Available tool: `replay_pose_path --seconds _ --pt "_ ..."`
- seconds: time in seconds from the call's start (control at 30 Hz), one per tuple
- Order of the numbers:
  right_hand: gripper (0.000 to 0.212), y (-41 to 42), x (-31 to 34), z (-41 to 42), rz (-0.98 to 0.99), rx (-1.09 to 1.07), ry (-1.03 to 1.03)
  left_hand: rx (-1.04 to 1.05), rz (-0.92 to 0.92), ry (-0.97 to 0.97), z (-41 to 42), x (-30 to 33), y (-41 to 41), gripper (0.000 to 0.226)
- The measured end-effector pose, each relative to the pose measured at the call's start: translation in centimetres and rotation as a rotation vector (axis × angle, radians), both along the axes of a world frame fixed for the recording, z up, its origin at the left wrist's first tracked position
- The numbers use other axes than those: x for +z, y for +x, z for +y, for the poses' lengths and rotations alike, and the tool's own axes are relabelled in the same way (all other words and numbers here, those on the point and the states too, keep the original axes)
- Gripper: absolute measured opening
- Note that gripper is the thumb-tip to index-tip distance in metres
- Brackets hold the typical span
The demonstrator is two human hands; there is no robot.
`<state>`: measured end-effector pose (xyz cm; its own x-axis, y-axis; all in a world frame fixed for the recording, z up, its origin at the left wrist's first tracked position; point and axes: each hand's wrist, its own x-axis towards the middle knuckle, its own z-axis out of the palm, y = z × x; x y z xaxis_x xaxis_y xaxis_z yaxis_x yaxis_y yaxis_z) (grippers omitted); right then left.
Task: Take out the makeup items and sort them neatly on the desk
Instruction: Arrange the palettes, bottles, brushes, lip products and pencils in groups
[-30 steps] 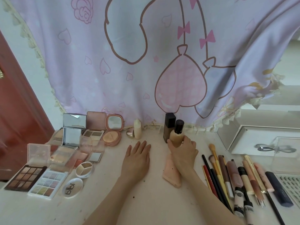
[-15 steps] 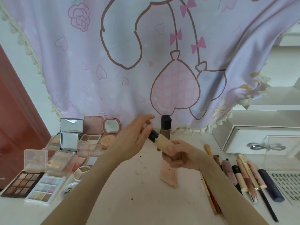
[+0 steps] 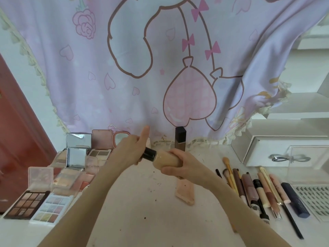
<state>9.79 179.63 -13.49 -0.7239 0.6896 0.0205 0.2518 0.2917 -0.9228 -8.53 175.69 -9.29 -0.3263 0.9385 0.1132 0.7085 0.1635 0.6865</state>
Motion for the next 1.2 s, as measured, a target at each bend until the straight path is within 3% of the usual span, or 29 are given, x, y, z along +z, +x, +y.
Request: replay_pose_path --seconds 0.03,0.13,0.2,0.3,0.37,0.43,0.53,0.57,0.63,0.8,0.87,1.0,1.1,1.2 --pt "0.036 0.2 -0.3 0.0 0.059 -0.004 -0.118 -0.103 -0.054 0.039 -0.3 0.3 -0.6 0.059" --pt "0.031 1.4 -1.0 0.4 0.268 0.048 -0.437 -0.563 -0.264 0.110 -1.8 0.7 -1.7 0.017" --pt "0.026 1.9 -1.2 0.6 0.342 0.165 -0.533 -0.675 -0.255 0.104 -2.2 0.5 -2.0 0.026" --pt "0.033 2.0 -1.1 0.5 0.301 0.253 -0.513 -0.519 -0.177 0.146 -2.1 0.8 -0.8 0.006" --pt "0.040 1.9 -1.1 0.4 0.255 0.230 -0.458 -0.373 -0.007 0.175 -1.7 1.2 -0.3 0.037" --pt "0.044 1.8 -1.2 0.4 0.230 0.197 -0.441 -0.342 0.094 0.195 -1.6 1.2 -0.5 0.043" --pt "0.036 1.8 -1.5 0.3 0.277 0.174 -0.479 -0.579 -0.170 0.078 -2.6 1.1 -1.2 0.021" --pt "0.032 1.9 -1.6 0.3 0.299 0.181 -0.496 -0.654 -0.212 0.075 -2.9 1.0 -1.3 0.029" --pt "0.030 1.9 -1.8 0.2 0.323 0.211 -0.517 -0.687 -0.147 0.127 -3.3 0.6 -1.3 0.034" --pt "0.045 1.0 -2.0 -0.2 0.278 0.213 -0.454 -0.359 0.098 0.195 -2.9 1.0 -0.1 0.015" --pt "0.047 0.8 -2.0 -0.2 0.279 0.193 -0.441 -0.411 0.068 0.195 -3.1 1.1 -0.3 0.012" --pt "0.048 1.4 -2.2 0.0 0.301 0.163 -0.472 -0.642 -0.028 0.148 -4.0 1.3 -1.2 0.030" --pt "0.047 1.4 -2.3 -0.1 0.289 0.173 -0.475 -0.558 -0.072 0.183 -3.6 1.3 -1.0 0.024" --pt "0.047 0.9 -2.2 -0.3 0.294 0.168 -0.476 -0.388 0.129 0.182 -2.8 1.7 -0.2 0.012"
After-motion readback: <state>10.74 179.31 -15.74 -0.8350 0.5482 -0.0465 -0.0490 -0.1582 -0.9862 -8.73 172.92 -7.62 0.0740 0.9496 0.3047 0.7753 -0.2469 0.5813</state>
